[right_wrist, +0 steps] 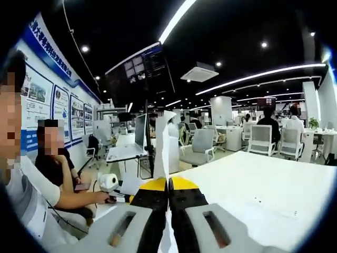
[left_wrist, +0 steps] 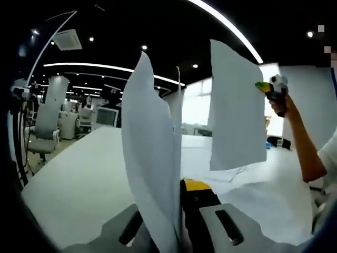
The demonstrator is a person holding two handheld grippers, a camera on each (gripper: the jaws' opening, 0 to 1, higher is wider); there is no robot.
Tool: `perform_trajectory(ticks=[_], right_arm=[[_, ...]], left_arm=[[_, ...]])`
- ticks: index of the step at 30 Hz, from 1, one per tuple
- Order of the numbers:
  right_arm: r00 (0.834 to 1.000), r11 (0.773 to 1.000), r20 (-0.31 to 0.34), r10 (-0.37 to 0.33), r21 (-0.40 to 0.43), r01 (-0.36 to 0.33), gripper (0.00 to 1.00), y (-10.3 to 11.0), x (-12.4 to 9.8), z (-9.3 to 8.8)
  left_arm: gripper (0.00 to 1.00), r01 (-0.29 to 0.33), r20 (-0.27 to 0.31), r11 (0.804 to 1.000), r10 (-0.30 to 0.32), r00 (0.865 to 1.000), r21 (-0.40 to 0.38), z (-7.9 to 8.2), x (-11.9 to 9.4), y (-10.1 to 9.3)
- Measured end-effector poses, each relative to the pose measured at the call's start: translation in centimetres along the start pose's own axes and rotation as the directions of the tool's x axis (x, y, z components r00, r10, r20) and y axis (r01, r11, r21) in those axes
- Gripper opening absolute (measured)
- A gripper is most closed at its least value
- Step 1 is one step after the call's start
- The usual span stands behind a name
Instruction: Organize the stack of printing papers by aligning and flattening the scattered papers on the table
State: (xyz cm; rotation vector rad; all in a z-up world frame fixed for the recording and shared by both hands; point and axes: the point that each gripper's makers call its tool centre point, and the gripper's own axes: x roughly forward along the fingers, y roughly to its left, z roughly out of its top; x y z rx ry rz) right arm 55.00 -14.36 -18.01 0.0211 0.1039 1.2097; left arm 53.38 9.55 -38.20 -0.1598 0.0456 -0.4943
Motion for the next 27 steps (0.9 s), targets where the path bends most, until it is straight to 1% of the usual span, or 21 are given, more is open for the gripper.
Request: perform_trajectory(ticks=[2,4,7,11,14,17,19,20,23,25,26,27], right_arm=[[1.000,1.000,-0.002,0.015,0.022,-0.015,0.00,-0.2,0.3,-0.3],[1.000,0.999,-0.007,0.015,0.034,-0.014,0.00,-0.6,0.5,-0.5],[0.999,0.998,-0.015,0.031,0.047,-0.030,0.00,-0.6,0.9,-0.7],[0.999,0.999,-0.039,0.016,0.050,-0.014,0.00,-0.7,1.4,-1.3],[0.999,0.999,-0.050,0.010,0.049,-0.007,0.00,-1.0,1.5,-1.2],[0.998,0.999,-0.061,0.004,0.043,-0.001,0.00,-1.1,1.5,-1.4],[0.998,0.999,-0.065,0.006,0.051,-0.003,0.00,-1.0,1.6,-1.6],[0.997,0.999,-0.073,-0.010,0.049,0.014,0.00,-1.3,1.6,-1.8],[0.992,0.996,-0.107,-0.072,0.041,0.077,0.00,-2.4,1.3,-2.4],[0.990,0.995,-0.109,-0.086,0.041,0.091,0.00,-2.7,1.1,-2.4],[0.990,0.995,-0.110,-0.089,0.043,0.095,0.00,-2.7,0.9,-2.5],[0.990,0.994,-0.108,-0.092,0.044,0.097,0.00,-2.8,0.8,-2.5]], left_arm=[[0.06,-0.001,-0.002,1.000,0.001,1.000,-0.003,-0.1,0.0,0.0],[0.06,-0.002,-0.006,1.000,0.002,1.000,-0.014,-0.1,0.1,0.0],[0.06,-0.007,-0.013,0.999,0.007,1.000,-0.034,-0.2,0.1,0.2],[0.06,-0.006,-0.022,0.999,0.005,1.000,-0.040,-0.4,0.2,0.1],[0.06,-0.007,-0.025,0.999,0.006,1.000,-0.037,-0.4,0.2,0.0],[0.06,-0.010,-0.036,0.999,0.008,0.999,-0.050,-0.5,0.3,0.2],[0.06,0.000,-0.034,0.998,-0.002,0.999,-0.068,-0.3,0.3,0.1],[0.06,-0.002,-0.040,0.996,-0.001,0.999,-0.084,-0.3,0.3,0.1],[0.06,0.008,-0.036,0.997,-0.011,0.999,-0.079,-0.1,0.3,-0.2],[0.06,0.009,-0.041,0.996,-0.013,0.999,-0.084,-0.1,0.3,-0.4],[0.06,0.023,-0.030,0.994,-0.026,0.999,-0.109,0.2,0.3,-0.8],[0.06,0.028,-0.031,0.993,-0.032,0.999,-0.119,0.3,0.4,-0.9]])
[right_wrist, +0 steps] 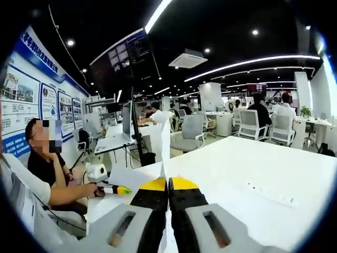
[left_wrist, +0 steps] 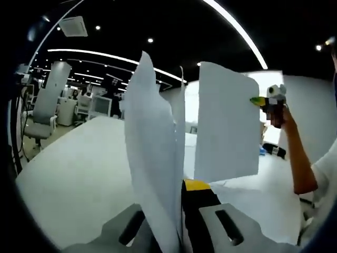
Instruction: Organize the stack of printing papers by aligning and flattening the scattered papers on the table
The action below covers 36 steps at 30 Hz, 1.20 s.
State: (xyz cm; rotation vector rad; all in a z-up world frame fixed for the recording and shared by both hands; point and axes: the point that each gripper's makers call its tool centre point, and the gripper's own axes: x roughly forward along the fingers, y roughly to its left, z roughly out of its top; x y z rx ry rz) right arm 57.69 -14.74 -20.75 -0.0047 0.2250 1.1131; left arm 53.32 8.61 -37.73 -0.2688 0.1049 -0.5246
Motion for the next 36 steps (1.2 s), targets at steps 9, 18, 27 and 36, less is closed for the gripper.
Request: perform_trajectory(ticks=[9,18,27,36], right_arm=[[1.000,1.000,0.002,-0.007,0.016,0.007,0.00,-0.5,-0.4,0.0],[0.995,0.999,0.101,0.026,0.026,-0.029,0.00,0.9,-3.7,2.0],[0.999,0.999,0.037,-0.018,0.038,0.017,0.00,1.4,-4.0,2.0],[0.999,0.999,-0.030,-0.018,0.031,0.019,0.00,2.4,-5.6,3.6]], left_arm=[[0.06,0.027,-0.024,0.999,-0.026,0.999,0.020,2.5,1.6,-1.9],[0.06,0.031,-0.018,0.999,-0.031,0.999,0.014,5.8,3.3,-1.3],[0.06,0.073,-0.005,0.997,-0.073,0.997,0.034,8.7,5.3,-2.0],[0.06,0.118,0.043,0.992,-0.120,0.992,0.049,12.2,6.7,-2.6]])
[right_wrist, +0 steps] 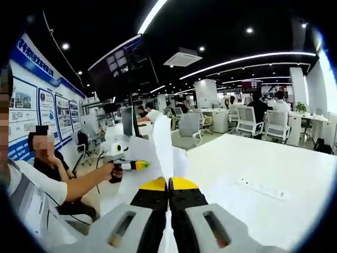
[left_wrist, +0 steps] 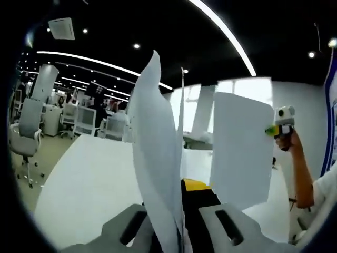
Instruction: Organize the stack of printing papers by aligning and flattening the scattered papers on the table
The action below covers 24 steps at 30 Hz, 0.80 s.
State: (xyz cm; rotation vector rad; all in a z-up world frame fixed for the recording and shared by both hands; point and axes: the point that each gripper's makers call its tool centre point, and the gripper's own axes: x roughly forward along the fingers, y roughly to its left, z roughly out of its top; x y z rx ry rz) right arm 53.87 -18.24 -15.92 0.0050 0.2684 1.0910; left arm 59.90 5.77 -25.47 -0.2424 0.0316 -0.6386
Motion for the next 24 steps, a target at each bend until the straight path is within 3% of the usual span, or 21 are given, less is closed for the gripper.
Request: perform_trajectory(ticks=[8,14,24], right_arm=[[0.999,1.000,-0.049,-0.013,-0.010,0.013,0.00,0.3,-1.0,1.3],[0.997,0.999,-0.055,-0.045,-0.031,0.043,0.00,0.5,-2.1,2.4],[0.997,0.996,-0.031,-0.066,-0.069,0.064,0.00,2.9,-3.7,4.3]], left_arm=[[0.06,0.030,0.013,1.000,-0.030,0.999,0.000,2.6,3.0,-0.1],[0.06,0.061,0.015,0.998,-0.061,0.998,0.022,4.9,5.1,-1.7],[0.06,0.089,-0.003,0.996,-0.089,0.996,0.031,6.1,6.4,-3.2]])
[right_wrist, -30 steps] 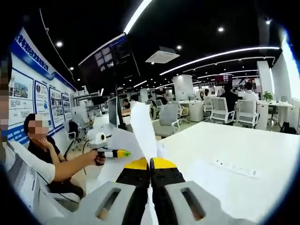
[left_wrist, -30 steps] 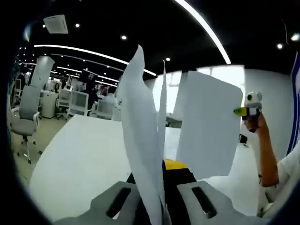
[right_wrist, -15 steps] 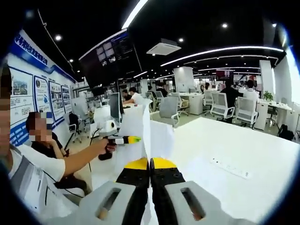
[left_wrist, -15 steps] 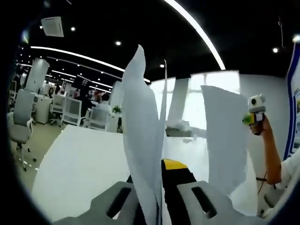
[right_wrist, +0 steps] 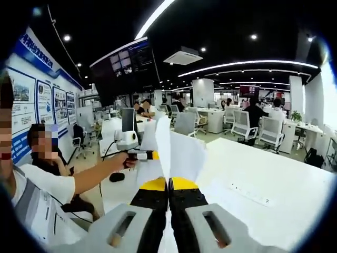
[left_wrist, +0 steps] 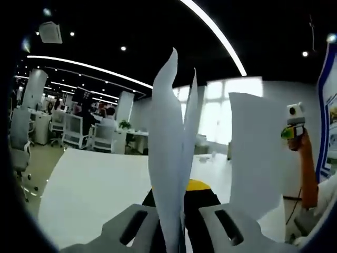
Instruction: Organize the stack of printing papers by aligning and flattening the scattered papers on the table
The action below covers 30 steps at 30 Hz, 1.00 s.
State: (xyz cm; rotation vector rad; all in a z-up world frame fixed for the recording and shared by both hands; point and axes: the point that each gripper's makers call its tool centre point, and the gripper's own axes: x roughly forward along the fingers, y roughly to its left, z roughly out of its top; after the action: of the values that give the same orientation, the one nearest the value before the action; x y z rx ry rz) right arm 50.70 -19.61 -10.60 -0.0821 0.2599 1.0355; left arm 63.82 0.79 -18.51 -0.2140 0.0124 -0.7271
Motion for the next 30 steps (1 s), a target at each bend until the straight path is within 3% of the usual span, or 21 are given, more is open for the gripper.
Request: perform_trajectory(ticks=[8,13,14,18,20,21,23,26,28,30], right_arm=[[1.000,1.000,0.006,0.029,-0.003,-0.029,0.00,0.2,0.5,0.6],[1.000,0.999,-0.009,0.026,0.038,-0.026,0.00,-1.5,1.2,-0.5],[1.000,0.999,-0.011,0.022,0.042,-0.021,0.00,-1.7,1.3,-0.6],[0.999,0.997,-0.034,-0.026,0.069,0.029,0.00,-3.9,1.4,-1.9],[0.998,0.996,-0.043,-0.045,0.081,0.049,0.00,-4.7,1.5,-2.3],[0.995,0.993,-0.068,-0.077,0.081,0.083,0.00,-5.5,1.7,-3.0],[0.993,0.992,-0.084,-0.082,0.085,0.090,0.00,-6.1,2.2,-3.8],[0.990,0.989,-0.116,-0.080,0.112,0.093,0.00,-7.0,3.1,-5.3],[0.987,0.987,-0.140,-0.082,0.126,0.100,0.00,-7.5,3.8,-6.3],[0.983,0.984,-0.165,-0.083,0.141,0.107,0.00,-8.0,4.6,-7.5]], left_arm=[[0.06,0.124,0.036,0.983,-0.121,0.992,-0.137,0.2,0.4,-3.5],[0.06,0.236,0.047,0.947,-0.231,0.972,-0.218,-0.7,-0.2,-6.6],[0.06,0.257,0.061,0.936,-0.250,0.966,-0.241,-0.7,-0.4,-7.1],[0.06,0.366,0.125,0.838,-0.345,0.930,-0.406,-0.8,-1.4,-9.1],[0.06,0.373,0.130,0.811,-0.354,0.926,-0.451,-1.5,-1.6,-9.3],[0.06,0.385,0.151,0.774,-0.360,0.921,-0.502,-2.1,-1.9,-9.4],[0.06,0.392,0.161,0.745,-0.366,0.917,-0.540,-3.1,-2.1,-9.4],[0.06,0.376,0.154,0.753,-0.350,0.924,-0.540,-4.5,-2.3,-9.1],[0.06,0.355,0.146,0.773,-0.329,0.933,-0.526,-5.7,-2.4,-8.7],[0.06,0.348,0.145,0.775,-0.322,0.936,-0.527,-6.8,-2.6,-8.4]])
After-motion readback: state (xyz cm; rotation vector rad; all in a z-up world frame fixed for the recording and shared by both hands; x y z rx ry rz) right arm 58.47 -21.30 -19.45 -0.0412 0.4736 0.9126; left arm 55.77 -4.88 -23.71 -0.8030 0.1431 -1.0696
